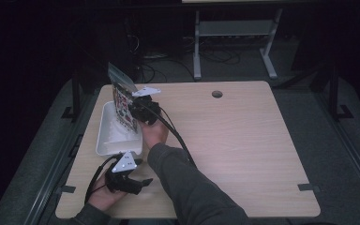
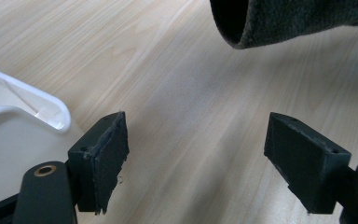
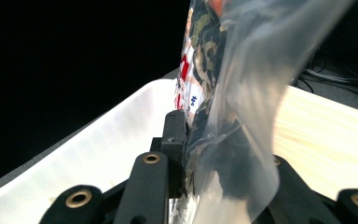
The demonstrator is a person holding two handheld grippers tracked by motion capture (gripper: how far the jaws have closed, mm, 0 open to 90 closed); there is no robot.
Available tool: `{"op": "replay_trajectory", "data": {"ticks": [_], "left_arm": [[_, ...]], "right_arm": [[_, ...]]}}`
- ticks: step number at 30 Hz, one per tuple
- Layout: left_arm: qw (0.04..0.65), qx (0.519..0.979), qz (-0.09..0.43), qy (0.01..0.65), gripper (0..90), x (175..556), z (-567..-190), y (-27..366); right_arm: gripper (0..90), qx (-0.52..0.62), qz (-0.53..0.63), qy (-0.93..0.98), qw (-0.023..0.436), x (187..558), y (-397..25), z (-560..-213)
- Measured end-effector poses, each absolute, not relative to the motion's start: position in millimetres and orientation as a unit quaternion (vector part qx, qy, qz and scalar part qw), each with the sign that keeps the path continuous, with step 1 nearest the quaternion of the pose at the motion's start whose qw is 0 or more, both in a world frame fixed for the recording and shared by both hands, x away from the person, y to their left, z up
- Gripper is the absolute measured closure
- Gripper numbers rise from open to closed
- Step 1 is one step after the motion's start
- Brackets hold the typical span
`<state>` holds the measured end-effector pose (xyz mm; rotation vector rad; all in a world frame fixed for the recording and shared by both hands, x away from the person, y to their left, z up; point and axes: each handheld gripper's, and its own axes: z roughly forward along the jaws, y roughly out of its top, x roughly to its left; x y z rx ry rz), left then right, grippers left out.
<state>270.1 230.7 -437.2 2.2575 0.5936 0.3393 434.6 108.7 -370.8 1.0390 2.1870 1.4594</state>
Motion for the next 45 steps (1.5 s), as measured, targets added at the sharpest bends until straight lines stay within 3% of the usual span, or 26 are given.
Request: {"op": "replay_trajectory", "data": {"ticks": [21,26,36,45], "left_arm": [[0.381,0.884,0.136,0.236,21.2,271,-437,233],[0.380,0.885,0.135,0.235,21.2,271,-437,232],[0.379,0.886,0.131,0.234,21.1,271,-438,231],[0.378,0.887,0.129,0.231,21.1,271,-439,229]], "right_arm": [[72.6,0.413,0.502,0.734,0.196,434,114,-377],[64.0,0.398,0.490,0.748,0.205,434,111,-377],[41.7,0.394,0.519,0.747,0.132,440,88,-375],[32.6,0.374,0.545,0.745,0.087,433,62,-366]]}}
